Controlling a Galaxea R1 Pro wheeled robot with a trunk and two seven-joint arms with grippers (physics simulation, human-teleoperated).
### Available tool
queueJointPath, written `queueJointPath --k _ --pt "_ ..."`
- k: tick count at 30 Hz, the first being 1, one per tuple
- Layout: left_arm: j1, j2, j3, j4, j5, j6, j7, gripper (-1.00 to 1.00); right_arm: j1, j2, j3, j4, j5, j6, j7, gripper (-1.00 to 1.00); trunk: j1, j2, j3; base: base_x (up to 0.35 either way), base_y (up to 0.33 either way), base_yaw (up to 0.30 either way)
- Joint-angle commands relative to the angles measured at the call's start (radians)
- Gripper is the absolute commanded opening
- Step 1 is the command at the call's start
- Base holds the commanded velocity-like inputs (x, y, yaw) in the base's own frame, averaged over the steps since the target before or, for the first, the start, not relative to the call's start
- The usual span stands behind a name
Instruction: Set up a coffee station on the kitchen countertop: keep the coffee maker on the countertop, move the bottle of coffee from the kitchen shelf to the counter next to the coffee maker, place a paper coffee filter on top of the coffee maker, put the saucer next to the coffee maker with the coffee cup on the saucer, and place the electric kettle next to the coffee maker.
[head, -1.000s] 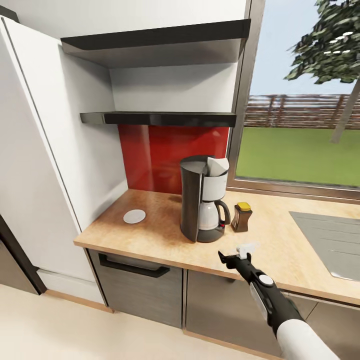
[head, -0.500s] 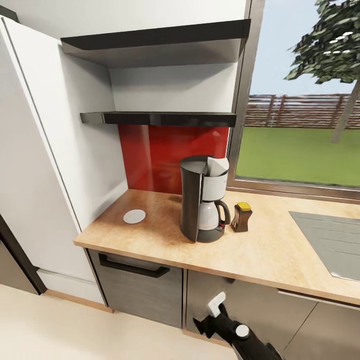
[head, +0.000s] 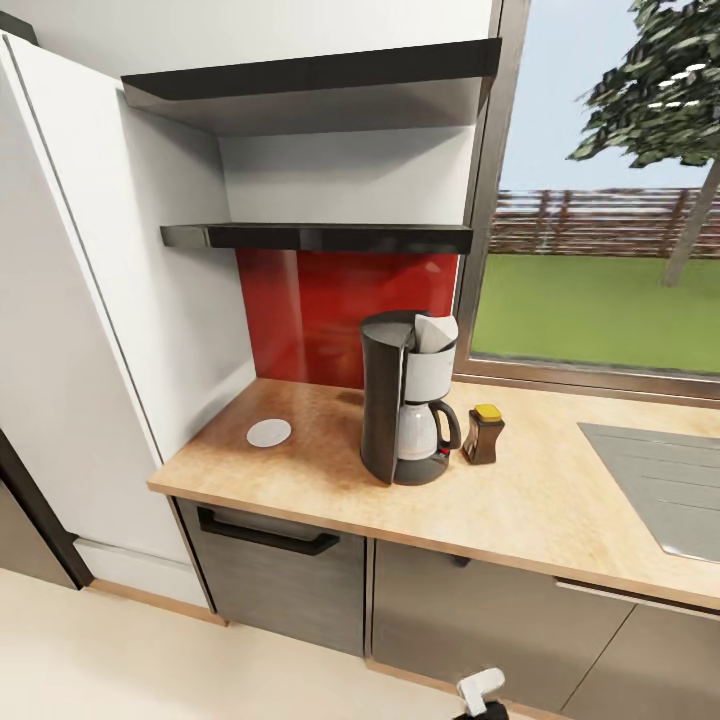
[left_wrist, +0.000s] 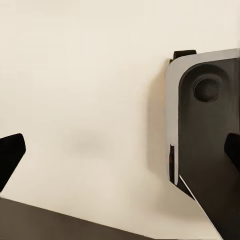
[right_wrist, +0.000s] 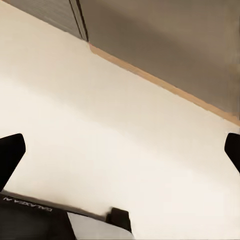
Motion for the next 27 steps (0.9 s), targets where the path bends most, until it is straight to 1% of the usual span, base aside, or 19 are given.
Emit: queueJointPath --k 1,2,5,9,10,11,14,16,19,23,27 --pt "-0.001 0.000 0.002 -0.009 -0.009 -0.016 0.002 1.00 -0.001 -0.001 -0.028 0.019 -0.015 0.009 -0.056 1.00 0.000 -0.002 -0.002 0.000 0.000 0.000" --pt "-0.001 -0.001 0.002 -0.017 -0.008 -0.021 0.001 1.00 -0.001 -0.002 -0.045 0.030 -0.021 0.013 -0.089 1.00 0.000 -0.002 -0.002 0.000 0.000 0.000" --pt "-0.001 -0.001 0.002 -0.032 -0.006 -0.027 0.000 1.00 0.002 -0.004 -0.070 0.045 -0.031 0.019 -0.144 1.00 0.000 -0.002 -0.002 0.000 0.000 0.000" --pt "-0.001 0.000 0.002 -0.036 -0.003 -0.030 0.000 1.00 0.016 -0.003 -0.085 0.050 -0.034 0.021 -0.161 1.00 0.000 -0.002 -0.002 0.014 0.066 0.000" --pt "-0.001 0.000 0.002 -0.036 -0.002 -0.030 -0.001 1.00 0.023 -0.003 -0.110 0.051 -0.035 0.022 -0.163 1.00 0.000 -0.002 -0.002 0.062 0.222 0.000" --pt "-0.001 0.000 0.002 -0.036 -0.002 -0.030 -0.001 1.00 0.027 -0.003 -0.123 0.051 -0.035 0.022 -0.164 1.00 0.000 -0.002 -0.002 0.067 0.237 0.000" --pt "-0.001 0.000 0.003 -0.037 0.000 -0.031 -0.001 1.00 0.040 -0.004 -0.214 0.052 -0.035 0.022 -0.164 1.00 0.000 -0.002 -0.002 0.076 0.273 0.000" --pt "-0.001 0.000 0.005 -0.037 0.000 -0.032 -0.001 1.00 0.043 -0.004 -0.251 0.052 -0.035 0.022 -0.163 1.00 0.000 -0.002 -0.002 0.051 0.290 0.000" --pt "-0.001 0.000 0.007 -0.038 0.000 -0.032 -0.001 1.00 0.044 -0.003 -0.269 0.052 -0.034 0.022 -0.163 1.00 0.000 -0.002 -0.002 0.017 0.296 0.000" --pt "-0.001 -0.001 0.008 -0.038 0.001 -0.032 -0.001 1.00 0.045 -0.004 -0.276 0.053 -0.033 0.022 -0.161 1.00 0.000 -0.002 -0.002 0.004 0.298 -0.020" --pt "-0.002 -0.003 0.008 -0.039 0.002 -0.032 -0.001 1.00 0.045 -0.009 -0.277 0.053 -0.033 0.023 -0.161 1.00 0.000 -0.002 -0.002 0.004 0.299 -0.187"
